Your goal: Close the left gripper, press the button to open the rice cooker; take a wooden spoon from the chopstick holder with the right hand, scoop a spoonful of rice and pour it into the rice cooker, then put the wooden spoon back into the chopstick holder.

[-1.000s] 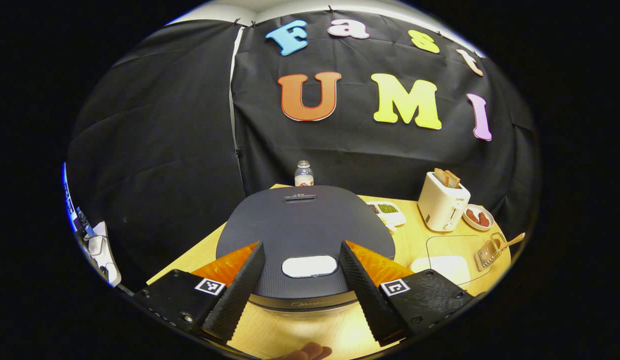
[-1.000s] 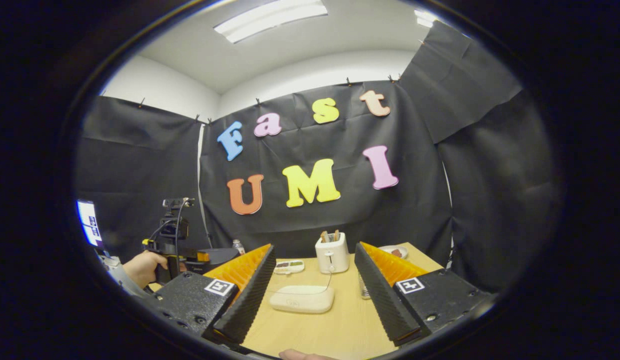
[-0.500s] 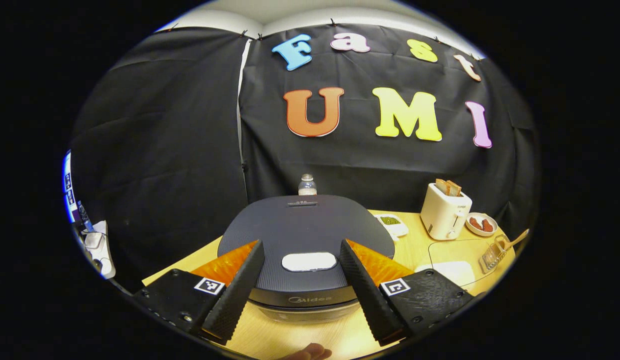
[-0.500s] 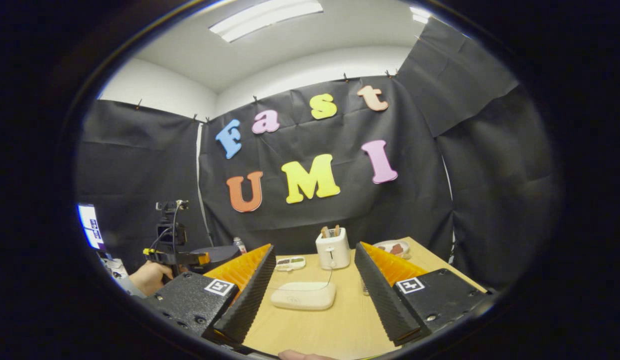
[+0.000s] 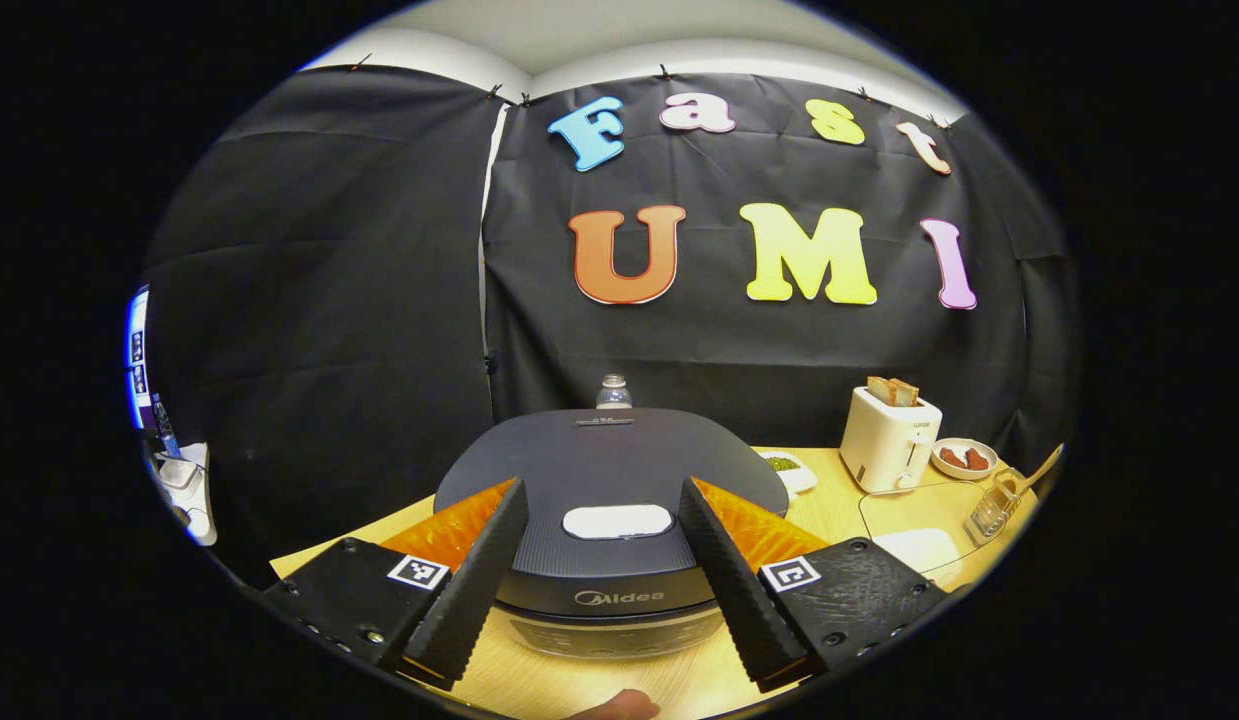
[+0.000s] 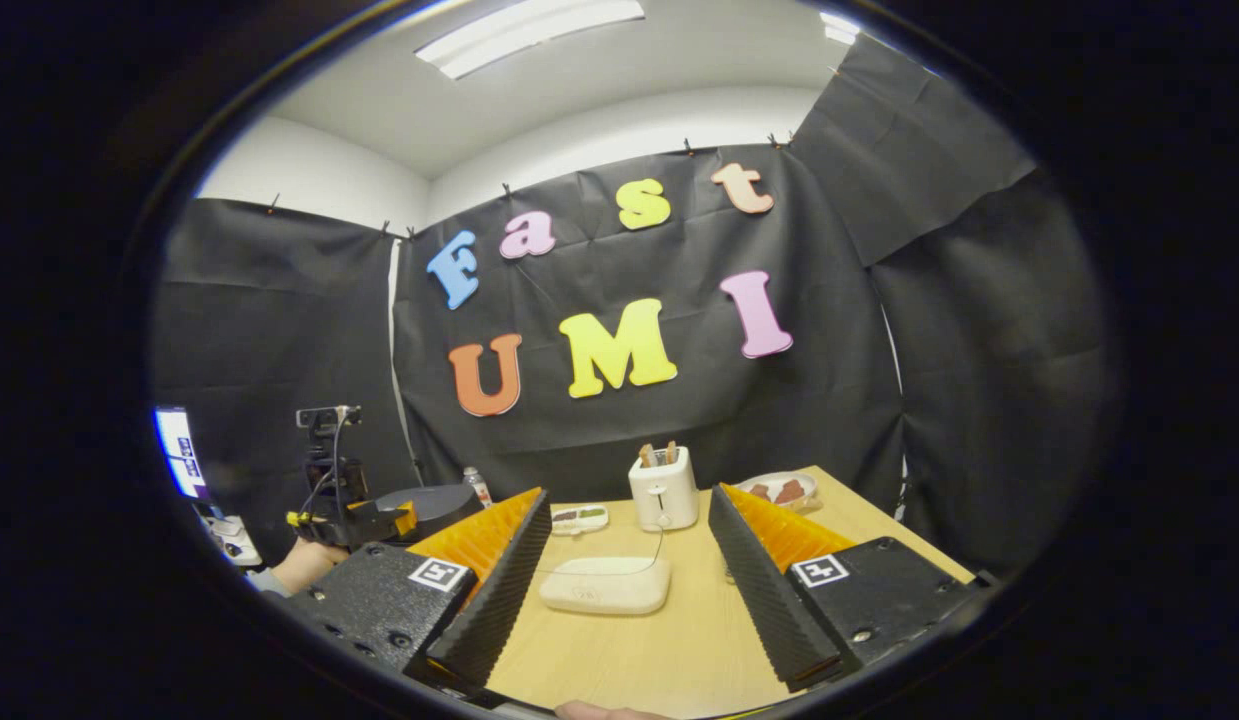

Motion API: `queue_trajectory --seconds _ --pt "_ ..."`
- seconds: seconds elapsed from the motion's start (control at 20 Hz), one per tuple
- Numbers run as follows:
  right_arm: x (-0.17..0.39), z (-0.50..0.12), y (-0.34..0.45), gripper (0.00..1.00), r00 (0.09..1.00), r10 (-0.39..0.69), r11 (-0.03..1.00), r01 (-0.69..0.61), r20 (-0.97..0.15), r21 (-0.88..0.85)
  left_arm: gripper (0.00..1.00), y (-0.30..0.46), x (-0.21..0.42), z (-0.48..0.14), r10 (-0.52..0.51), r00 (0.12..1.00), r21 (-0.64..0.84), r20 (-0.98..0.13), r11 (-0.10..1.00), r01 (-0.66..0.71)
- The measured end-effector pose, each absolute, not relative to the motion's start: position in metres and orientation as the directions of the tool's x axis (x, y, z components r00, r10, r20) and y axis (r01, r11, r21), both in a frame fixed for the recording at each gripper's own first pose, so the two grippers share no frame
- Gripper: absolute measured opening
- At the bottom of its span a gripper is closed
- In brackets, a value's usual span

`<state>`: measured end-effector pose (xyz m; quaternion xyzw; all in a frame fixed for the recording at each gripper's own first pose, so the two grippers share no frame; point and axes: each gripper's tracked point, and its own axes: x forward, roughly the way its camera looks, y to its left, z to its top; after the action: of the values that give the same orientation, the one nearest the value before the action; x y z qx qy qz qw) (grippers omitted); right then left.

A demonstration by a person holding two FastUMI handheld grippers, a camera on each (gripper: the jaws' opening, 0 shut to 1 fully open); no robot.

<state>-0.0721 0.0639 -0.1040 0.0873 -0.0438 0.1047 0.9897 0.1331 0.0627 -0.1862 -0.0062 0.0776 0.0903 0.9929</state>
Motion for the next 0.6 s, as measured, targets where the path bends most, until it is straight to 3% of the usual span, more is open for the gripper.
queue_trajectory --seconds 0.25,0.3,0.4,0.6 --pt "-0.073 -0.106 0.061 1.00 0.978 0.185 0.965 -0.198 0.091 0.172 0.99 0.062 0.133 -0.188 0.174 0.975 -0.005 -0.135 0.984 -0.177" --pt "-0.074 -0.106 0.062 0.95 0.979 0.184 0.965 -0.198 0.093 0.173 0.99 0.062 0.132 -0.186 0.173 0.977 -0.007 -0.128 0.984 -0.175" --pt "-0.077 -0.105 0.061 1.00 0.980 0.175 0.967 -0.189 0.095 0.169 0.99 0.063 0.133 -0.189 0.166 0.978 -0.014 -0.130 0.985 -0.169" --pt "-0.088 -0.099 0.064 1.00 0.978 0.180 0.966 -0.196 0.108 0.168 0.99 0.062 0.133 -0.186 0.170 0.980 -0.013 -0.103 0.985 -0.172"
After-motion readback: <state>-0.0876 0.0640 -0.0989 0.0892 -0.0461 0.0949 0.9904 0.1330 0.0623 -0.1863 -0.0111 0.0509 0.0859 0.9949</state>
